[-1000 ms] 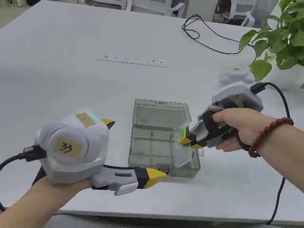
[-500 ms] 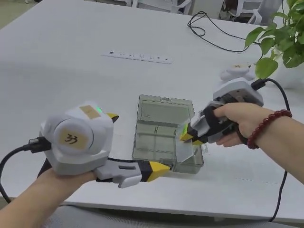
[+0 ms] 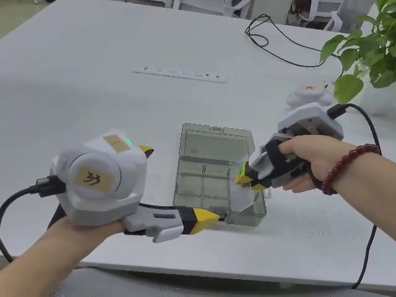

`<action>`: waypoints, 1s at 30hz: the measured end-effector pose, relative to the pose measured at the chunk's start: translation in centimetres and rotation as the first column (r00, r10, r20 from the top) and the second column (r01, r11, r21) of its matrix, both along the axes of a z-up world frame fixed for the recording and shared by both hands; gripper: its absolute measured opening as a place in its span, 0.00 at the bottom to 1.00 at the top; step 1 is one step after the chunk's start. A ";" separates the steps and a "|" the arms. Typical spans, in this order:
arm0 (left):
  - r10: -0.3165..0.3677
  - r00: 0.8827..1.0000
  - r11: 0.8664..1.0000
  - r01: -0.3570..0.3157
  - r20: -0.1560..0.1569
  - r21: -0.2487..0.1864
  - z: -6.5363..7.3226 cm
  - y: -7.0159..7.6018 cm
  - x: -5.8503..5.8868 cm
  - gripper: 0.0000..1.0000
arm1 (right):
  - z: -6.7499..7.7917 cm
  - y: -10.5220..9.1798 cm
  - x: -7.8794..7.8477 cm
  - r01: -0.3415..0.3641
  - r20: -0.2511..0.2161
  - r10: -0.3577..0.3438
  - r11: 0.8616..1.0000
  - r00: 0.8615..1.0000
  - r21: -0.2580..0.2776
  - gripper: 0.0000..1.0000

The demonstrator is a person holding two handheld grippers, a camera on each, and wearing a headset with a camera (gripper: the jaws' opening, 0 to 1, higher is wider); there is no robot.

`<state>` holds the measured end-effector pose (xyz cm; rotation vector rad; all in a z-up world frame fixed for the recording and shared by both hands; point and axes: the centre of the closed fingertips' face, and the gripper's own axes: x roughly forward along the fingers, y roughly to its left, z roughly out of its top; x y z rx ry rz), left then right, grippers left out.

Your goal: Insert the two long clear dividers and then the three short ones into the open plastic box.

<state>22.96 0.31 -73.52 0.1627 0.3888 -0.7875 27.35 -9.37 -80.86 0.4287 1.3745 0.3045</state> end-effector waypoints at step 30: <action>0.006 1.000 1.000 -0.006 -0.002 0.002 0.1 0.0 0.0 0.95 | -0.2 -0.3 0.6 -0.087 0.029 0.092 0.988 0.995 -0.125 0.07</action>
